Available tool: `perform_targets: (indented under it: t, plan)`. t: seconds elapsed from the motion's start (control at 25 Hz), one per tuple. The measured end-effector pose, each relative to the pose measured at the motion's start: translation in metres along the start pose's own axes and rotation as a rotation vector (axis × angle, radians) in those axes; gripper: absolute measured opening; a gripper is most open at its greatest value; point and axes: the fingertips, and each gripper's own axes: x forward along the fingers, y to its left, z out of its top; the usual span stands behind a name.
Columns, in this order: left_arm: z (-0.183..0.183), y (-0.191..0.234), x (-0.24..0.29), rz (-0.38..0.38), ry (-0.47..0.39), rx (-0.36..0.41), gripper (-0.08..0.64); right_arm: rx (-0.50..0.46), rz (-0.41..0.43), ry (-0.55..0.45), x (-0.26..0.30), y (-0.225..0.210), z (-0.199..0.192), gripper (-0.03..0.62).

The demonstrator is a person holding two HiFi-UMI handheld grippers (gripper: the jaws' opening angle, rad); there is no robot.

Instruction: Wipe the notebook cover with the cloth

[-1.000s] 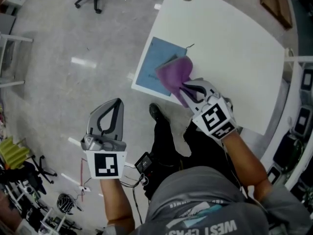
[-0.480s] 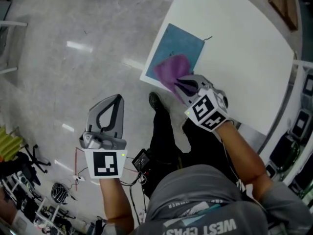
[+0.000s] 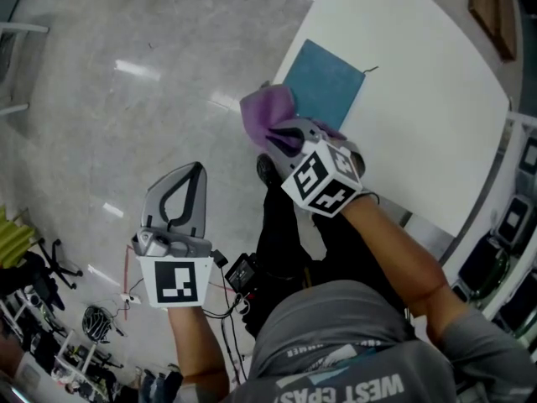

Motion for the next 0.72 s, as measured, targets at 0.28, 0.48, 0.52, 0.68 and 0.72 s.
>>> perform_targets:
  t: [0.28, 0.48, 0.52, 0.68, 0.72]
  plan:
    - [0.016, -0.010, 0.015, -0.035, -0.018, 0.026, 0.003, 0.076, -0.043, 0.002, -0.029, -0.011, -0.030, 0.057]
    - [0.040, -0.023, 0.031, -0.077, -0.043, 0.057, 0.003, 0.151, -0.116, 0.038, -0.068, -0.034, -0.076, 0.057]
    - [0.045, -0.026, 0.034, -0.085, -0.044, 0.065, 0.003, 0.164, -0.128, 0.048, -0.075, -0.038, -0.085, 0.057]
    - [0.058, -0.039, 0.043, -0.105, -0.054, 0.075, 0.003, 0.186, -0.169, 0.067, -0.096, -0.052, -0.111, 0.057]
    - [0.059, -0.040, 0.044, -0.106, -0.054, 0.072, 0.003, 0.180, -0.172, 0.066, -0.097, -0.054, -0.111, 0.057]
